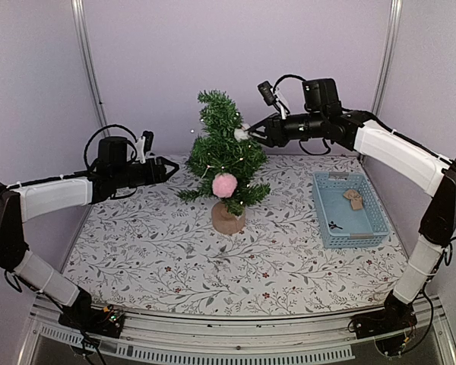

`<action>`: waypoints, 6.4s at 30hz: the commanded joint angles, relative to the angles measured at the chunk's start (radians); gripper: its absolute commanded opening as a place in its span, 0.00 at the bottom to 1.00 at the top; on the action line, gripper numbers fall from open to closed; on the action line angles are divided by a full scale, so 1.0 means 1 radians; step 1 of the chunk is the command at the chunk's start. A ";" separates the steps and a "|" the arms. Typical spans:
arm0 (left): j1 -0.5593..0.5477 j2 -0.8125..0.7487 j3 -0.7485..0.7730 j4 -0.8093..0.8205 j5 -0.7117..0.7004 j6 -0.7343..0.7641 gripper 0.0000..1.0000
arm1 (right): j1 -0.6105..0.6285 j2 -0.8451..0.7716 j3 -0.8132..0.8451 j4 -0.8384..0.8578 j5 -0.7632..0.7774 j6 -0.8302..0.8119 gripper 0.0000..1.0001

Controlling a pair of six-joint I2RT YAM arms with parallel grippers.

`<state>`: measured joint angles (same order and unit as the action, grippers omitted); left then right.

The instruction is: Decorate the small christmas tree

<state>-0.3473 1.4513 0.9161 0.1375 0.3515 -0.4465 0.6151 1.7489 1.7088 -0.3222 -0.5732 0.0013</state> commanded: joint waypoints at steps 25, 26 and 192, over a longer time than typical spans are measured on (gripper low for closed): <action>0.029 -0.010 0.015 0.020 0.077 0.027 0.68 | -0.006 -0.063 0.098 -0.059 0.153 0.043 0.67; 0.031 -0.009 0.015 0.017 0.078 0.031 0.68 | -0.007 -0.068 0.098 -0.055 0.152 0.050 0.69; -0.259 0.115 -0.429 0.598 -0.332 -0.481 0.48 | -0.501 -0.214 -0.581 0.092 0.380 0.572 0.40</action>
<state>-0.6281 1.6051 0.4889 0.7979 0.0311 -0.9829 0.1852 1.5753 1.0729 0.0505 -0.2974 0.7700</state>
